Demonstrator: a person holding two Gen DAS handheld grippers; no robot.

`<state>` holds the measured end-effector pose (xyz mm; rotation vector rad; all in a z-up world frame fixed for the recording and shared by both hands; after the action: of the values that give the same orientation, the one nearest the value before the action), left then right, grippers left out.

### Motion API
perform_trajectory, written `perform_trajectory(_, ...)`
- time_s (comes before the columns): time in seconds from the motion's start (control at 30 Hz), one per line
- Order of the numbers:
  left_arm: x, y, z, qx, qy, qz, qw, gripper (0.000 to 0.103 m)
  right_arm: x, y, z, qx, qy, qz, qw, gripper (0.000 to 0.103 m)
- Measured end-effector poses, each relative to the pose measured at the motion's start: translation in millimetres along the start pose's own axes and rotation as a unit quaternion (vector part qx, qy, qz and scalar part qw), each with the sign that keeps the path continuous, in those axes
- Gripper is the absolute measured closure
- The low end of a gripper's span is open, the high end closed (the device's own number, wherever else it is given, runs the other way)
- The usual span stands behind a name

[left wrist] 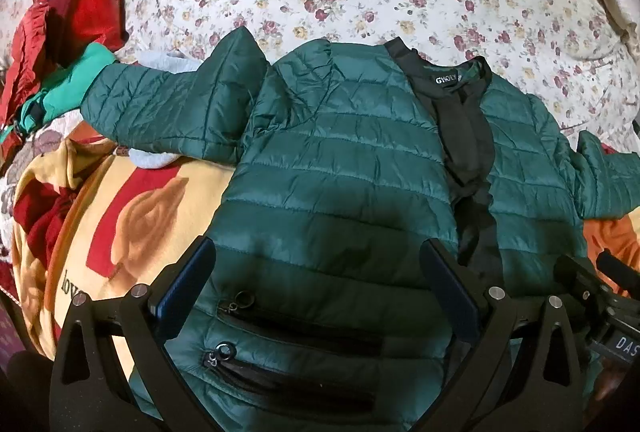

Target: Fold large clothes

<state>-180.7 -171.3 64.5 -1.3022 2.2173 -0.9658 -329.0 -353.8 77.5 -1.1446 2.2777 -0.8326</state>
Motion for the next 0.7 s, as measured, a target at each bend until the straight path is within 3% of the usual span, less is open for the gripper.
perform_trajectory(0.7, -0.9, 5.1, 6.4, -0.005, 0.003, 0.001, 1.0, 0.001, 0.2, -1.1, 9.2, 0.0, 0.021, -0.004, 1.0, 0.0)
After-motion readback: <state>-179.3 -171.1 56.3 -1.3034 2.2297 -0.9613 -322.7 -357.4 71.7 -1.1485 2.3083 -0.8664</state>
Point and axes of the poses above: each gripper's, at about its wrist camera, not at the fingertips, and z roughly the way its jaws point, x to its right, y to its underside, the point moved 4 cm from there along z, roughly the way its jaws point, and after that the axes turned 7 degrees about x, right-handed, at the moved point
